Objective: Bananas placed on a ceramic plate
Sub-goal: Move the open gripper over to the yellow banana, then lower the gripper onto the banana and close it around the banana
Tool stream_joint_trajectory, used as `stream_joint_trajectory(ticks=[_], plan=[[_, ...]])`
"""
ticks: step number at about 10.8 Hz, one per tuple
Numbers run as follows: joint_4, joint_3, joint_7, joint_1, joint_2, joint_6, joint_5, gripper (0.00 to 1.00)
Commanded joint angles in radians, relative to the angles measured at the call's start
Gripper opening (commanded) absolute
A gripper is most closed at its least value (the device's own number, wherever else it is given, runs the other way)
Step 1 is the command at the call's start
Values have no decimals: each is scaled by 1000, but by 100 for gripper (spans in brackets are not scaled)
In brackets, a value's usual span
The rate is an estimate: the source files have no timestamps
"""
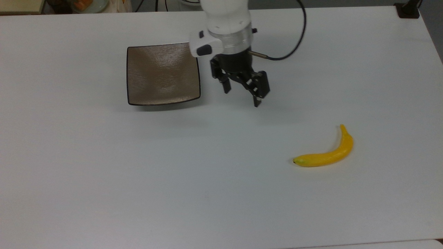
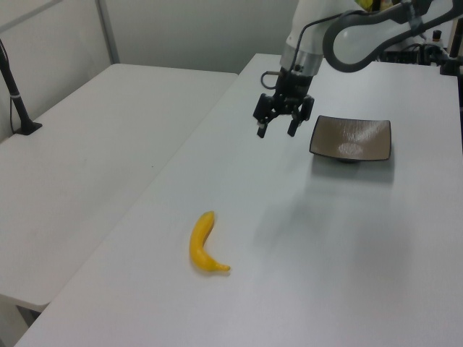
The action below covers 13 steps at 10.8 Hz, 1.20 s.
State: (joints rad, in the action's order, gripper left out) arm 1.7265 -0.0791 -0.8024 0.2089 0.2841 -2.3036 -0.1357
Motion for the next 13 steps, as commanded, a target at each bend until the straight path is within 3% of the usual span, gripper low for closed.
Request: stream_joint_trajectory(ticks=[1, 3, 6, 11, 13], plan=[[-157, -16, -159, 53, 136, -13, 54, 100], [-224, -54, -222, 66, 199, -69, 45, 100], [-287, -56, -296, 121, 282, -143, 47, 100], [-524, -54, -382, 161, 502, -180, 57, 100], [-542, -48, -388, 182, 558, -259, 57, 100]])
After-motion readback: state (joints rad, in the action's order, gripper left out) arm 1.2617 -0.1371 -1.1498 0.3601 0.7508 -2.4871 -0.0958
